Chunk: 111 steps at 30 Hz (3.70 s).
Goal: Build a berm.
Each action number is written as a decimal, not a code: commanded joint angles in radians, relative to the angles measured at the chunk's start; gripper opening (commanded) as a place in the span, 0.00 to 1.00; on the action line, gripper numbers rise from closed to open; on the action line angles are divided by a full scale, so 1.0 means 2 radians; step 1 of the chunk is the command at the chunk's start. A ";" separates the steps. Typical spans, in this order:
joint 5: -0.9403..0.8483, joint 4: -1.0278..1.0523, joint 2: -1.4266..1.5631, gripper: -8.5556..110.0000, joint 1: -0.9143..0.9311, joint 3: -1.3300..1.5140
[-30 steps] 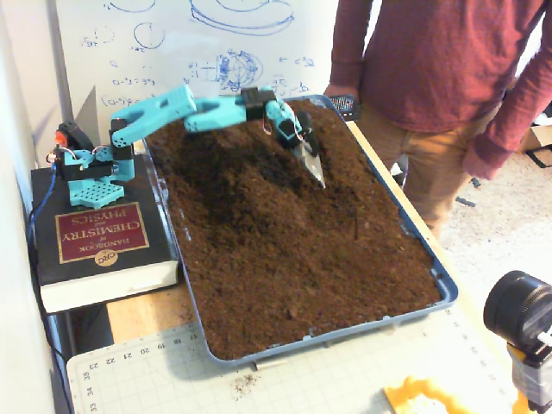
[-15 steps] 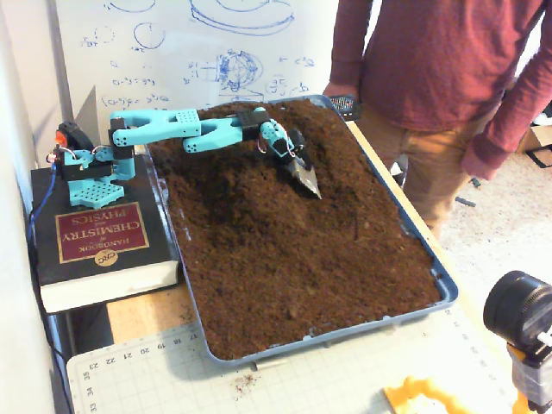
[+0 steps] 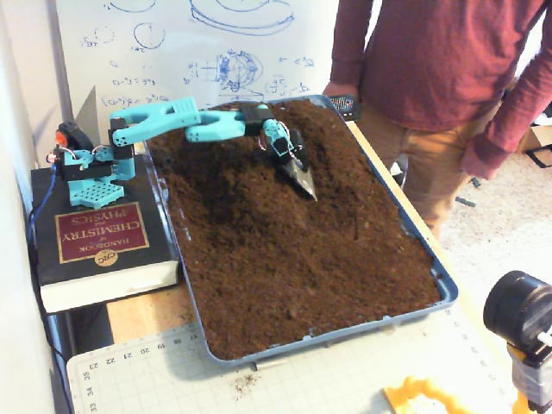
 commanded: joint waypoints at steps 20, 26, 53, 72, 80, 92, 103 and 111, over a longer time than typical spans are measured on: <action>-0.003 0.004 0.280 0.08 -0.016 0.331; 0.000 0.000 0.319 0.08 -0.016 0.340; 0.007 -0.002 0.217 0.08 -0.084 -0.002; 0.006 0.005 -0.163 0.08 -0.137 -0.313; 0.006 0.007 -0.135 0.08 -0.137 -0.245; 0.006 0.007 0.092 0.08 -0.139 0.091; 0.004 0.006 0.257 0.08 -0.134 0.303; 0.005 0.000 0.316 0.08 -0.133 0.347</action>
